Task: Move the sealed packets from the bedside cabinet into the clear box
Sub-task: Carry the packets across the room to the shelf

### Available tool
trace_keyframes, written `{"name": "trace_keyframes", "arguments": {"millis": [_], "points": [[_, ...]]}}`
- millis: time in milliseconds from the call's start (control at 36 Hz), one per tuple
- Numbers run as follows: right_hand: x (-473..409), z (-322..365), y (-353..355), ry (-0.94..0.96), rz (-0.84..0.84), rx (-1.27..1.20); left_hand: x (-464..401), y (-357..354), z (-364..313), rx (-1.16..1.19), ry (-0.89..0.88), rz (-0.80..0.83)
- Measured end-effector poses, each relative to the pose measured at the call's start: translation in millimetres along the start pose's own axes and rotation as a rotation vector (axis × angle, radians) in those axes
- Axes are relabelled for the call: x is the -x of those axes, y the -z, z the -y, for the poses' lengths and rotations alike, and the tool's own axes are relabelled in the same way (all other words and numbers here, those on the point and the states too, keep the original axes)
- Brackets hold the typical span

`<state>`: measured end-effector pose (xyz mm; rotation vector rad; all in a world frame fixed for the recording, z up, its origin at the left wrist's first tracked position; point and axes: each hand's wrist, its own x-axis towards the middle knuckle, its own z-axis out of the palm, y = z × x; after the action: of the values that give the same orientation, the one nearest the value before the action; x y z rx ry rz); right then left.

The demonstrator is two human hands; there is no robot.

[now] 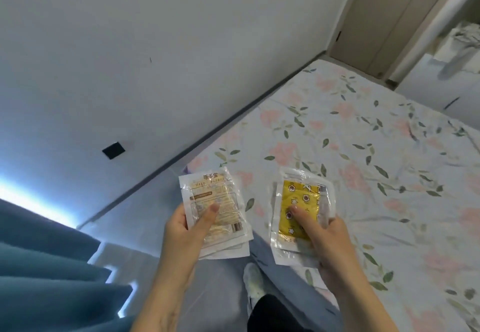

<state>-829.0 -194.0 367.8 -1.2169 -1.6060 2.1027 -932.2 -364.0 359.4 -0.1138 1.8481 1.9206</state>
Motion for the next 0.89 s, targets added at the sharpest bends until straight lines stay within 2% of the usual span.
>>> {"name": "trace_keyframes", "arguments": {"millis": [167, 583, 889], "points": [[-69, 30, -65, -0.003, 0.04, -0.024, -81, 28, -32, 0.025, -0.003, -0.069], [-218, 130, -235, 0.056, 0.124, 0.021, -278, 81, -163, 0.017, -0.127, -0.106], [-300, 168, -349, 0.119, 0.05, -0.05, -421, 131, -227, -0.046, -0.157, 0.026]]}}
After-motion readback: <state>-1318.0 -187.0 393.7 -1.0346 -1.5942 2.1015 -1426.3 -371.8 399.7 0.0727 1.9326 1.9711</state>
